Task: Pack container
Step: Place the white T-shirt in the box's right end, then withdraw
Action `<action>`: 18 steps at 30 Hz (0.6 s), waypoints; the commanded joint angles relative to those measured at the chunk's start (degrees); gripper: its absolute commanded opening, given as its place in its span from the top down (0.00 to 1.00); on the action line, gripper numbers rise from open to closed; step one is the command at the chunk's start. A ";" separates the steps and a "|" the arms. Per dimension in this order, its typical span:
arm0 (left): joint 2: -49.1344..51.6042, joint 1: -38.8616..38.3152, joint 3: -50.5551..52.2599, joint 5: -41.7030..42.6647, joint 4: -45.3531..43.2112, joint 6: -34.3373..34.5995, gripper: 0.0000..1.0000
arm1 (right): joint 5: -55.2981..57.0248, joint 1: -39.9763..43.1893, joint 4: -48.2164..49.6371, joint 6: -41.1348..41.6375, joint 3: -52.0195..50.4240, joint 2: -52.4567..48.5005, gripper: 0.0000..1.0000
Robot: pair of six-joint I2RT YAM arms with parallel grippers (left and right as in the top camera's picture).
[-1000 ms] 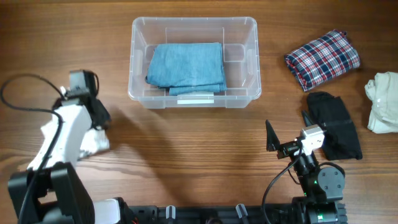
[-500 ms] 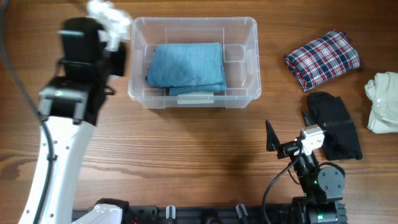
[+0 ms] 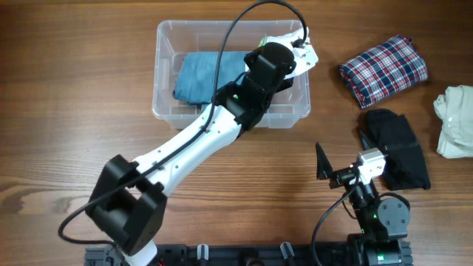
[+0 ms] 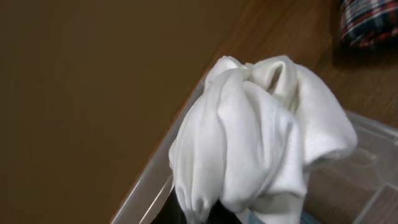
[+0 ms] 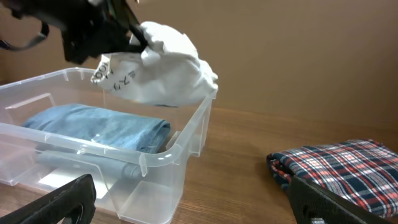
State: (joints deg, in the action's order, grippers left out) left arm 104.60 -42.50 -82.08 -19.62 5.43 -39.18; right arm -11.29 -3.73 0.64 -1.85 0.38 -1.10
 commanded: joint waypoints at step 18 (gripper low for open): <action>4.72 -0.04 -0.85 3.74 -6.91 45.75 0.96 | 0.76 -0.22 0.17 -1.01 -0.09 0.31 0.01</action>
State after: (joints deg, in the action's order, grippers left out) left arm 108.99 -42.37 -82.08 -16.56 0.78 -6.02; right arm -11.29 -3.73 0.64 -1.87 0.38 -1.10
